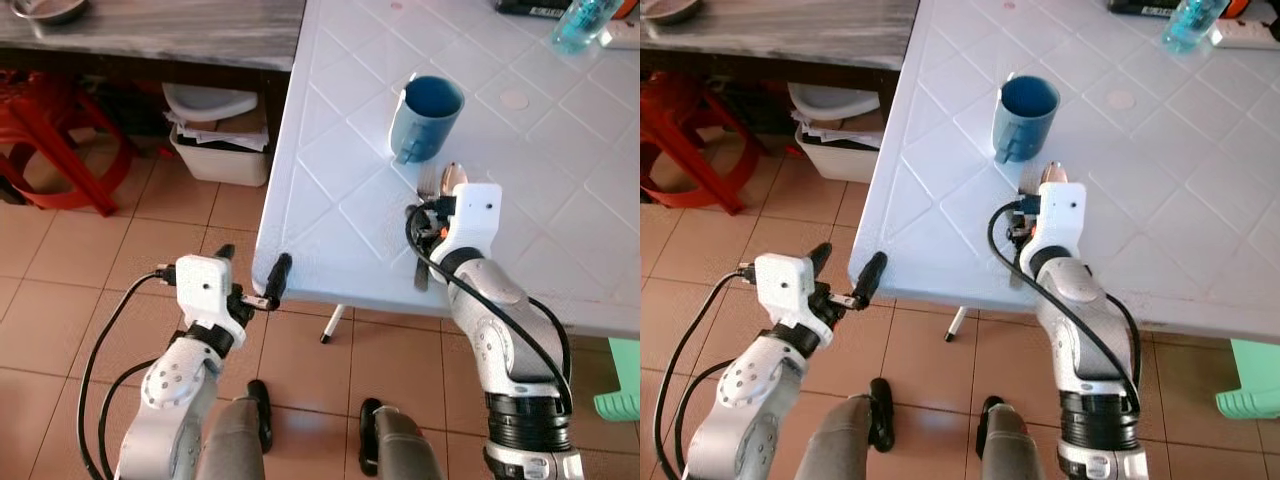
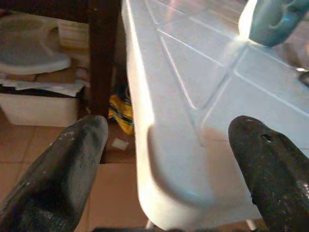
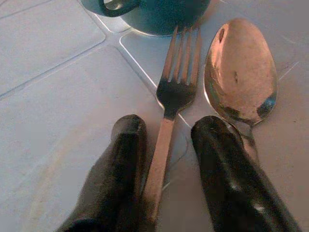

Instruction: Setting the table

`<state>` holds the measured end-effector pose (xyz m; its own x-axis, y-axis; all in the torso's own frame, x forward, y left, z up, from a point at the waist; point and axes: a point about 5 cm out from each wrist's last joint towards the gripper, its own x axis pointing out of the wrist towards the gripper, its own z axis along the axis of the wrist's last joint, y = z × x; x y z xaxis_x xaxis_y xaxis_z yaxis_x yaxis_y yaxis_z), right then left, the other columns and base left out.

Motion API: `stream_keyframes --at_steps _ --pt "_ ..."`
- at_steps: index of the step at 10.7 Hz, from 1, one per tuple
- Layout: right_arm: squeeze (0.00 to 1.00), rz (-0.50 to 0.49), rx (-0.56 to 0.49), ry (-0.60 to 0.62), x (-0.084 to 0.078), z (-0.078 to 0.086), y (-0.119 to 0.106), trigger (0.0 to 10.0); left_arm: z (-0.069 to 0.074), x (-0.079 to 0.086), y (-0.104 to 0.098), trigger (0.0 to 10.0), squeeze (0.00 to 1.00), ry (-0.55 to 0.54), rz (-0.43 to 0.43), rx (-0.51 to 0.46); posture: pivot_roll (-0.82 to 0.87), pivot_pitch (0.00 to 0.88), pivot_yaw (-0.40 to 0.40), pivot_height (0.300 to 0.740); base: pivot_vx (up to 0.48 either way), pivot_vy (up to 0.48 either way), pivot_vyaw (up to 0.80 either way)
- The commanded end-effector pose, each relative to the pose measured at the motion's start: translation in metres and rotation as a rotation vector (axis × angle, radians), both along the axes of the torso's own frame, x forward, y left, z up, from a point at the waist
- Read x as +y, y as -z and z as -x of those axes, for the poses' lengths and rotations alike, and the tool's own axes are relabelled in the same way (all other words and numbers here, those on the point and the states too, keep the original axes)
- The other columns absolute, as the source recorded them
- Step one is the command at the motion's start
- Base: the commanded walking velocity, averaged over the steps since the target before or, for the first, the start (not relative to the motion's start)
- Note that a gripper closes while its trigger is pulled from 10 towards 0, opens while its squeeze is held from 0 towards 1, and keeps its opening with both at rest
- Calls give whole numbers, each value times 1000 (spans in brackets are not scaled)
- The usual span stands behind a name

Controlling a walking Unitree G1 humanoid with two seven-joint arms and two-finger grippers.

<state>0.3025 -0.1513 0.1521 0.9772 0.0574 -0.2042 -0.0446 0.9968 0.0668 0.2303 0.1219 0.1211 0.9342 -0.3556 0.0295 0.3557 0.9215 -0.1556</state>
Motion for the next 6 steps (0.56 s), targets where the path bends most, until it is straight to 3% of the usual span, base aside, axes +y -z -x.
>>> stream_keyframes --at_steps 1,6 --pt "0 13 172 45 -11 8 36 0 4 -2 -3 10000 0 41 15 -4 -23 292 -9 740 0 0 0" --pt "0 4 222 78 -20 13 50 0 7 -3 -1 10000 0 102 14 5 -22 291 -7 740 0 0 0"
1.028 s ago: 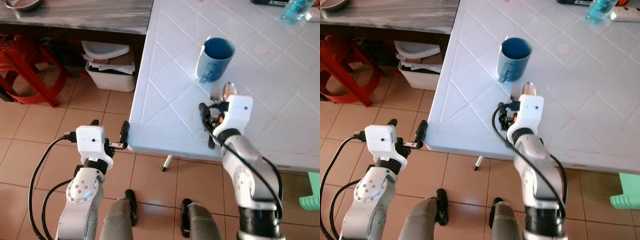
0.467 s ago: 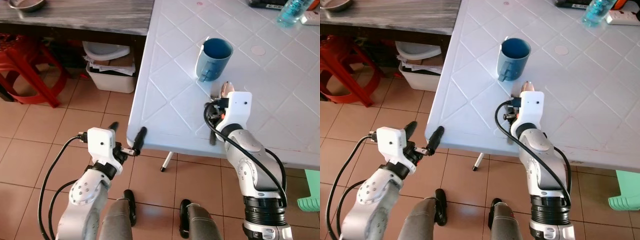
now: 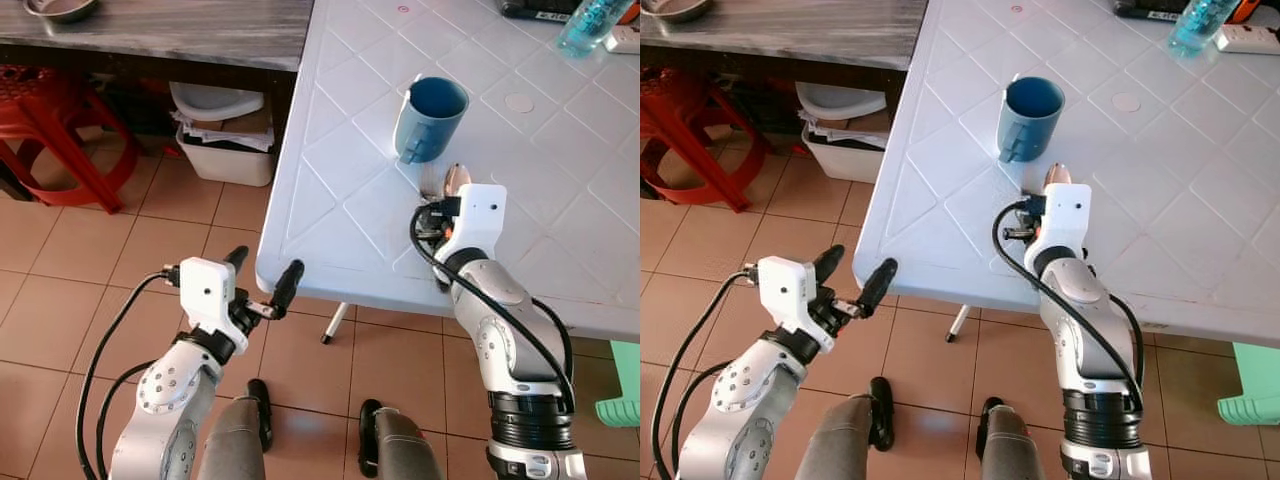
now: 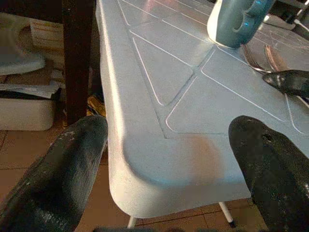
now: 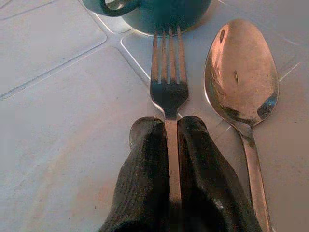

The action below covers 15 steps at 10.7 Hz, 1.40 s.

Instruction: Setting the table

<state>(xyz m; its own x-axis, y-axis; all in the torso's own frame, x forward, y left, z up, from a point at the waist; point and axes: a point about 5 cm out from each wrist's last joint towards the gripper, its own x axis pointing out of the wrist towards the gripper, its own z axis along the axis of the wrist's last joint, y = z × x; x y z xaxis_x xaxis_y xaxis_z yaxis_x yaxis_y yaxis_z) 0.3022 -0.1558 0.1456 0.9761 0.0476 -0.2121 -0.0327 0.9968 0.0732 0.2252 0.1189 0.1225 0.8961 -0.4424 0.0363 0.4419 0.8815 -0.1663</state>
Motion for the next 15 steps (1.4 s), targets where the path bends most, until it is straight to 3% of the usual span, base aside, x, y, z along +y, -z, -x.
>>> stream_keyframes --at_steps 1,3,6,13,14,15 --pt "0 -1 214 72 -15 12 45 0 2 0 1 10000 0 7 -1 9 -21 290 -8 740 0 0 0" --pt "0 -93 244 81 -3 18 46 0 0 2 5 10000 0 -38 -31 29 -20 289 -8 740 0 0 0" --pt "0 -148 251 2 21 21 44 0 -4 6 6 10000 0 -69 -61 29 -22 282 -8 740 0 0 0" --pt "0 -155 245 -53 29 16 42 0 -12 10 9 10000 0 -127 -83 25 -33 269 -4 740 0 480 0" --pt "0 -148 220 -72 31 16 41 0 -13 11 10 10000 0 -135 -89 23 -32 267 -4 740 0 480 0" --pt "0 -35 92 -91 30 12 28 0 -12 11 10 10000 0 -135 -81 23 -29 263 -6 740 0 469 0"
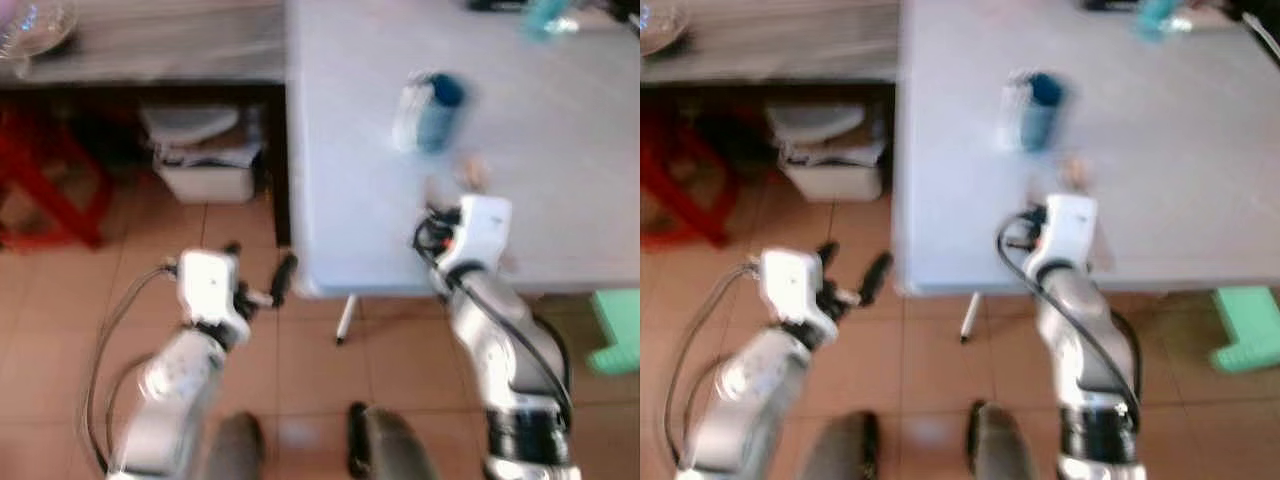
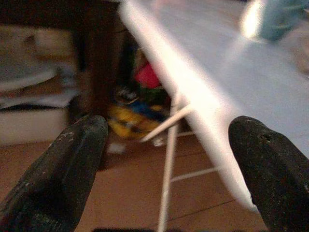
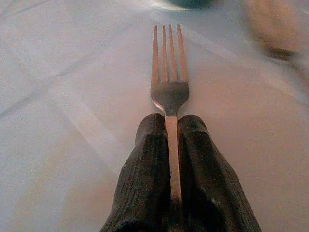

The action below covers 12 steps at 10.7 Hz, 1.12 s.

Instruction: Setting the table

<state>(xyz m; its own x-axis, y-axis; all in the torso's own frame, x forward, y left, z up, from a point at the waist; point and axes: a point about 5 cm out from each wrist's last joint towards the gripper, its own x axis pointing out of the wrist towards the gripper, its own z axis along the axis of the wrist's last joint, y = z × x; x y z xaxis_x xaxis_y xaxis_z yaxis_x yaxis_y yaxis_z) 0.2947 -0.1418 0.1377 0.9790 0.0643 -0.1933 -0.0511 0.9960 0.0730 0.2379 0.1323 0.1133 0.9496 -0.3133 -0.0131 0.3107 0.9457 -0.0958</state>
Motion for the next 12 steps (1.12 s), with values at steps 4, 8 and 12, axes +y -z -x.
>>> stream_keyframes --at_steps 4,8,12 --pt "0 58 -13 -57 9 1 15 0 -14 8 2 10000 0 -138 -34 -14 -35 227 -15 740 62 422 0" --pt "0 48 -274 -57 6 0 -19 0 -30 8 -10 10000 0 -191 -31 -74 -52 225 -17 740 320 286 0" --pt "0 74 -393 -28 -4 3 -32 0 -37 14 -16 10000 0 -264 -34 -107 -56 225 -14 740 428 0 0"
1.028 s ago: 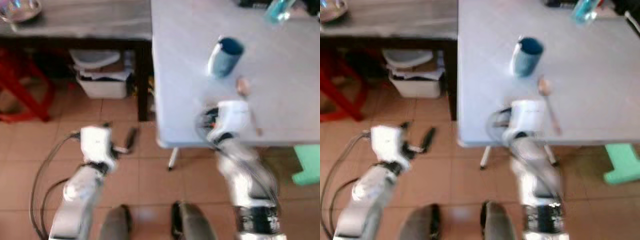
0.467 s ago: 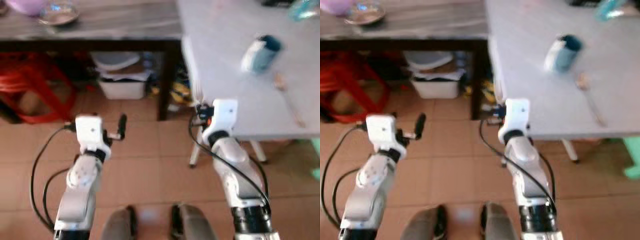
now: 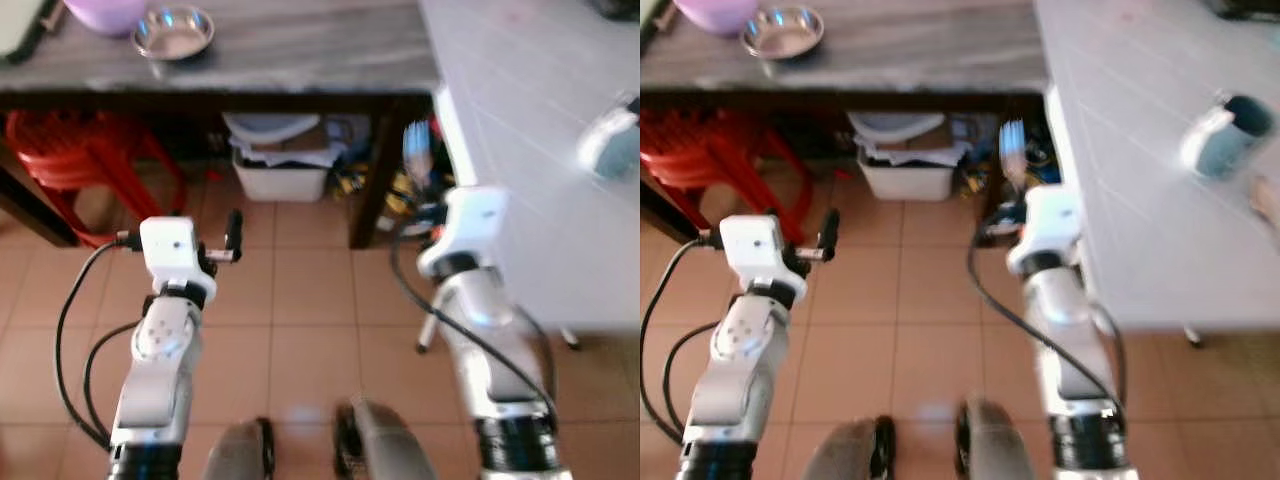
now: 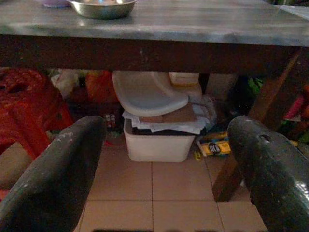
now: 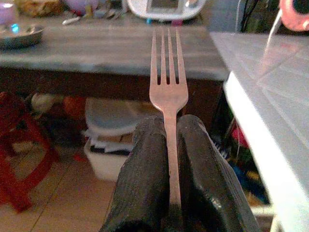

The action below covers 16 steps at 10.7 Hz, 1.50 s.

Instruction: Setting the table

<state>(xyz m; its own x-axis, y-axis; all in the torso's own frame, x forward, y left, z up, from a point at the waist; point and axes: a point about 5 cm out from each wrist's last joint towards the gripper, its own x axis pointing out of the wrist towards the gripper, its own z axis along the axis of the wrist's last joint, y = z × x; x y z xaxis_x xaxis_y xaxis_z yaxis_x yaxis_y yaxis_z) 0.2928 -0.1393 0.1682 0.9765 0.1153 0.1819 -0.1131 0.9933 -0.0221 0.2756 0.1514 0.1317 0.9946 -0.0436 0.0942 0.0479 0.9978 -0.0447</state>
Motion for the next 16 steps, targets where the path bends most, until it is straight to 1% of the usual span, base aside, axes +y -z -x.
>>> stream_keyframes --at_steps 1,2,3,4,7,12,14,16 --pt "0 10 -17 30 -9 1 -3 0 0 -4 2 10000 0 3 -2 6 -59 224 -11 740 428 0 0" --pt "0 14 -30 28 -8 1 -3 0 -1 -4 1 10000 0 -5 1 -1 -59 224 -10 740 428 0 0" --pt "0 25 -36 22 -7 2 -3 5529 -2 -5 0 10000 0 -4 6 -4 -58 224 -8 740 394 274 0" --pt "0 32 -37 23 -7 2 -3 10000 -3 -5 -1 10000 0 -4 8 -7 -59 224 -8 740 352 326 0" --pt "0 34 -42 28 -9 1 -4 10000 -4 -6 -2 10000 0 -3 -5 -19 -60 224 -5 740 311 366 0" --pt "0 34 -58 19 -6 0 -6 10000 -6 -6 -4 10000 0 -8 1 -26 -57 222 -3 740 293 380 0" --pt "0 33 -61 25 -6 -1 -7 10000 -5 -8 -5 10000 0 -4 -13 -36 -55 221 -2 740 268 399 0" --pt "0 29 -67 28 -5 -3 -8 10000 -4 -12 -6 10000 0 4 -19 -44 -51 219 -2 740 480 0 0"
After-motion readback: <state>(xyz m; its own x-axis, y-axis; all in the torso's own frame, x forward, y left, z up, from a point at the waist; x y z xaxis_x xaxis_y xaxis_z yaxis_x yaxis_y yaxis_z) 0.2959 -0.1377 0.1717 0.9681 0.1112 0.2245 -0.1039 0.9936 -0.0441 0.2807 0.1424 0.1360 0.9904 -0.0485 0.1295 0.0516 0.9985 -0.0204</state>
